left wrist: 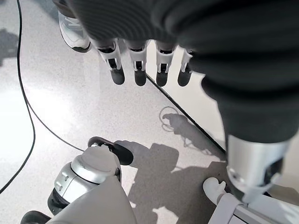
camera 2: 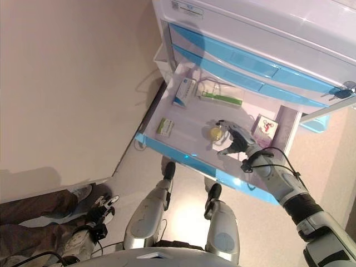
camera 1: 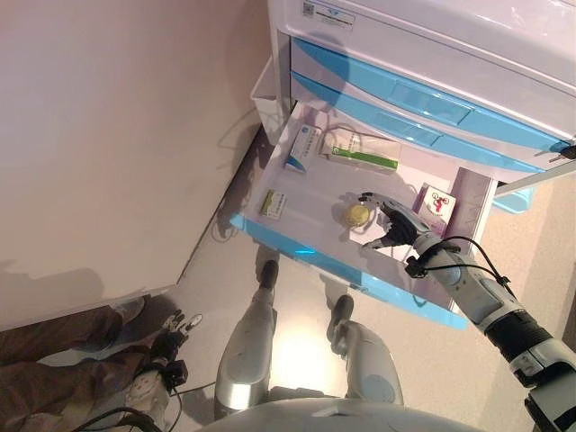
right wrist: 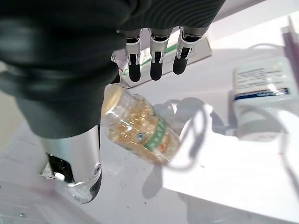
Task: Open the drawer and pick up the medicine
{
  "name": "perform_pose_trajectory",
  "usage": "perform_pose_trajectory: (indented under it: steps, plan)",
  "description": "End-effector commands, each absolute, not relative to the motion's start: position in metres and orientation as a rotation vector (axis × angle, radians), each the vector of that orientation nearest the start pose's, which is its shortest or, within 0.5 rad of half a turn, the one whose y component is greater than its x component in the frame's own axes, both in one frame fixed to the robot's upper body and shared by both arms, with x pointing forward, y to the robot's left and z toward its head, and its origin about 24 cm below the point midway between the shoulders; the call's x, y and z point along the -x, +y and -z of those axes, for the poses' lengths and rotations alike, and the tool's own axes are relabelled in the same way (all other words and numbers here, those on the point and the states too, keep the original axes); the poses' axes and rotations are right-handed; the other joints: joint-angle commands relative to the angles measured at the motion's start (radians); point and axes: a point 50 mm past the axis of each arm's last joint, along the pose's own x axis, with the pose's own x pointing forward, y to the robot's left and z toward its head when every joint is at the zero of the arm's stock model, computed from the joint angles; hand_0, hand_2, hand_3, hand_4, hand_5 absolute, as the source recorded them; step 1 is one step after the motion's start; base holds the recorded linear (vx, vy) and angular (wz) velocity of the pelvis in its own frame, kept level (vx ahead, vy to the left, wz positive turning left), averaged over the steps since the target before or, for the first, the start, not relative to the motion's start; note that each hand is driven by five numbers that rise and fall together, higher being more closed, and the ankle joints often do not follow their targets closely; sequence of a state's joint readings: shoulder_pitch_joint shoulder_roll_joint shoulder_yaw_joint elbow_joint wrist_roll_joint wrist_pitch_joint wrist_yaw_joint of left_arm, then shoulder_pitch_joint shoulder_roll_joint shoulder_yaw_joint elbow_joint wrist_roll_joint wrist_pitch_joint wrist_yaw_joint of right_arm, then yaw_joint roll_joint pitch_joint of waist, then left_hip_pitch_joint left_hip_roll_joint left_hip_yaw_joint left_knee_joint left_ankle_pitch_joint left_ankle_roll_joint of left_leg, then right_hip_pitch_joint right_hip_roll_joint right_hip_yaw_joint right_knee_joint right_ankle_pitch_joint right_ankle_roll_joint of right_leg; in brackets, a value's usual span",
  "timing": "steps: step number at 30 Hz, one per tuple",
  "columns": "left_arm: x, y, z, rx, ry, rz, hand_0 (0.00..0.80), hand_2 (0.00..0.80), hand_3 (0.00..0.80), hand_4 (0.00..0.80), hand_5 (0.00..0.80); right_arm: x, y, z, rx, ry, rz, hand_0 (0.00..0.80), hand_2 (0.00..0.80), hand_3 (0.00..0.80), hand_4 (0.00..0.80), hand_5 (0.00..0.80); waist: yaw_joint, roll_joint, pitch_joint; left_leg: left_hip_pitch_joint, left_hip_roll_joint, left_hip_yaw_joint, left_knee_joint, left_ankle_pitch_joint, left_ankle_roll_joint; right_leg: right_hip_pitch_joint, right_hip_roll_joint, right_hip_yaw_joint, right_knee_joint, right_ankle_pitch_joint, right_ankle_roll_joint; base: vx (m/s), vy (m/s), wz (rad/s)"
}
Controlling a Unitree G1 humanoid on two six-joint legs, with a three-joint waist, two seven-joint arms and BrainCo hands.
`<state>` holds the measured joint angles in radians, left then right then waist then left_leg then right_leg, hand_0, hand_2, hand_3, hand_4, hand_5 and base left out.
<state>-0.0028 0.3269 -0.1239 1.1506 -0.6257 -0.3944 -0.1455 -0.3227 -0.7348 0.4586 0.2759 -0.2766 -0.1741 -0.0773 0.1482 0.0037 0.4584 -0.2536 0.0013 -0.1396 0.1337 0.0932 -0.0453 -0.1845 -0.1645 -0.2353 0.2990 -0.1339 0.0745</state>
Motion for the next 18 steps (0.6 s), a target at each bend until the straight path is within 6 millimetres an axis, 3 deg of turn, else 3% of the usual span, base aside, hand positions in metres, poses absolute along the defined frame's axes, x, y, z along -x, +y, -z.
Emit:
perform_pose_trajectory:
  steps: [1,16,18]
  plan:
    - [-0.1374,0.2666,0.1208,0.124,0.665,-0.262,0.0,0.0,0.0,0.0,0.0,-0.298,-0.1874,-0.0813,1.077,-0.233,-0.389,0.0,0.0,0.0,0.0,0.0,0.014,-0.013,-0.025,-0.021,-0.01,0.014,0.104,-0.125,-0.004,-0.031,-0.004,0.009,-0.043,0.077,-0.001,-0.003,0.014,0.04]
    - [-0.1395,0.2644,0.1209,0.121,0.666,-0.261,0.0,0.0,0.0,0.0,0.0,-0.3031,-0.1844,-0.0799,1.076,-0.22,-0.381,0.0,0.0,0.0,0.0,0.0,0.019,-0.012,-0.02,-0.018,-0.01,0.015,0.101,-0.123,-0.002,-0.037,-0.008,0.006,-0.037,0.08,0.0,0.0,0.001,0.0]
    - [-0.1393,0.2649,0.1209,0.121,0.666,-0.261,0.0,0.0,0.0,0.0,0.0,-0.3038,-0.1846,-0.0784,1.08,-0.215,-0.379,0.314,0.314,0.314,0.314,0.314,0.02,-0.012,-0.019,-0.017,-0.01,0.015,0.1,-0.123,-0.002,-0.038,-0.008,0.005,-0.036,0.08,0.001,0.0,0.0,0.0]
